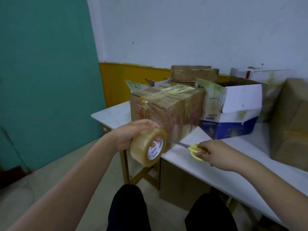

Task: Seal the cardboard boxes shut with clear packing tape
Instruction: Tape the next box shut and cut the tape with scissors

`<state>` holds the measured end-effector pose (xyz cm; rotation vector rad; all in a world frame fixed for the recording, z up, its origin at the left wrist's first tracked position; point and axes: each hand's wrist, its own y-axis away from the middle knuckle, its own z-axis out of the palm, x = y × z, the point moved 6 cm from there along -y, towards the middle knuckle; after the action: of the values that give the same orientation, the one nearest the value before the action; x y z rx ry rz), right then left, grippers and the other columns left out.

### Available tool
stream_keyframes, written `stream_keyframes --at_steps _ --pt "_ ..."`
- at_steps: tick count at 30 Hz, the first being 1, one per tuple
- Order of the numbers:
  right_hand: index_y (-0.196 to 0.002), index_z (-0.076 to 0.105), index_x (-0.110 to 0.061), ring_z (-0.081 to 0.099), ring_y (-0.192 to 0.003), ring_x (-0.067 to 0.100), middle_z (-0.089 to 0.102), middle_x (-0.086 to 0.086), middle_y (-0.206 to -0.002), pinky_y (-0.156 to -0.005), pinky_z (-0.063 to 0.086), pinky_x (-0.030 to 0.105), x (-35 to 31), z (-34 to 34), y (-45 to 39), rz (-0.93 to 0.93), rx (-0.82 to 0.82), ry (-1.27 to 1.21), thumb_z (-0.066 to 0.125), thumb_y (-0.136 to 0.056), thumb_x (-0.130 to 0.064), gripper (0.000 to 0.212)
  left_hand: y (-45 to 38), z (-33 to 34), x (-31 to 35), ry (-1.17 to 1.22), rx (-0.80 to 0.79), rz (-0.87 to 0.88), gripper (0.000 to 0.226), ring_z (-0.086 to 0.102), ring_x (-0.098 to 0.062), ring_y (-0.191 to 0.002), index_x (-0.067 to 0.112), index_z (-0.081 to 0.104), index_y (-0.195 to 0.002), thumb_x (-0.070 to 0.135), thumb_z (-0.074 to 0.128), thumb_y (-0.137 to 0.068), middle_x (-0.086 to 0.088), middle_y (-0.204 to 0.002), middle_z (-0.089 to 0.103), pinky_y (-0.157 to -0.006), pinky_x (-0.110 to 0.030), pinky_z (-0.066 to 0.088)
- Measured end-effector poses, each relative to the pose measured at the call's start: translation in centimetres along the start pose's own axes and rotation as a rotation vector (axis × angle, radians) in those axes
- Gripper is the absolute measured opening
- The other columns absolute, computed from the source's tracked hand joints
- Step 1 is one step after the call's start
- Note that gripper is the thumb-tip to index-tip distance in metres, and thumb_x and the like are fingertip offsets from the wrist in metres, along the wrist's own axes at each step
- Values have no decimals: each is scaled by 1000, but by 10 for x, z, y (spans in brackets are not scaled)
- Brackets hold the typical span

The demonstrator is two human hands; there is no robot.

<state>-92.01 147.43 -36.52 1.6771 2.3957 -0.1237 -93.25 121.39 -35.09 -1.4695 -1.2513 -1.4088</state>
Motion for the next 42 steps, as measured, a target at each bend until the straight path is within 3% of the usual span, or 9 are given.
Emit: stream_keyframes --at_steps 9,16,20,23,26,32,36,39,42 --pt "-82 63 -16 65 -87 27 60 5 -83 -65 40 27 81 28 -4 367 189 135 56 -94 -31 20 -4 49 14 54 -30 85 23 72 -28 -95 15 68 -118 22 62 -97 -14 -114 73 -76 -36 60" --pt "-90 68 -18 60 -74 18 65 1 -83 -56 40 30 -41 -79 -30 -109 812 13 47 -100 -48 38 4 38 11 50 -56 90 20 71 -29 -103 17 70 -113 21 64 -94 -11 -116 73 -85 -39 57" --pt "-135 60 -24 56 -123 27 62 6 -135 -96 49 40 -125 -104 -103 -269 509 10 41 -93 -68 64 20 20 5 15 -56 67 21 71 -26 -96 18 73 -108 21 73 -86 -12 -112 74 -82 -35 56" --pt "-122 66 -17 61 -115 30 66 10 -125 -82 51 36 -148 -82 -154 -108 319 83 40 -96 -66 61 31 2 -3 24 -1 47 20 71 -25 -93 23 76 -99 26 72 -80 -13 -107 75 -81 -35 56" --pt "-107 70 -13 66 -99 29 69 9 -109 -65 43 32 -157 -69 -162 23 447 176 50 -102 -33 29 38 -18 -10 58 71 31 17 71 -27 -92 26 76 -95 28 72 -79 -14 -106 75 -82 -37 56" --pt "-108 70 -6 67 -98 30 68 12 -109 -71 50 36 -180 -64 -163 55 470 264 46 -94 4 30 43 -36 -10 135 198 55 14 71 -30 -93 17 72 -106 17 66 -94 -19 -109 74 -79 -35 58" --pt "-118 68 -9 63 -112 29 67 10 -121 -87 50 36 -204 -67 -167 -38 447 -11 57 -98 -19 25 45 -47 -6 157 287 68 18 72 -29 -94 13 70 -111 14 63 -94 -18 -110 74 -81 -36 57" --pt "-141 54 -12 47 -136 23 51 6 -147 -104 37 29 -198 -90 -162 -263 180 -565 56 -99 -42 52 50 -57 0 137 298 70 26 73 -29 -93 16 72 -108 25 74 -84 -18 -111 74 -77 -35 57" --pt "-139 57 -21 47 -135 22 52 3 -147 -104 36 29 -129 -113 -169 -248 343 -462 51 -101 -43 45 48 -54 16 159 228 102 38 72 -30 -91 19 74 -103 38 80 -71 -19 -108 73 -78 -37 57"
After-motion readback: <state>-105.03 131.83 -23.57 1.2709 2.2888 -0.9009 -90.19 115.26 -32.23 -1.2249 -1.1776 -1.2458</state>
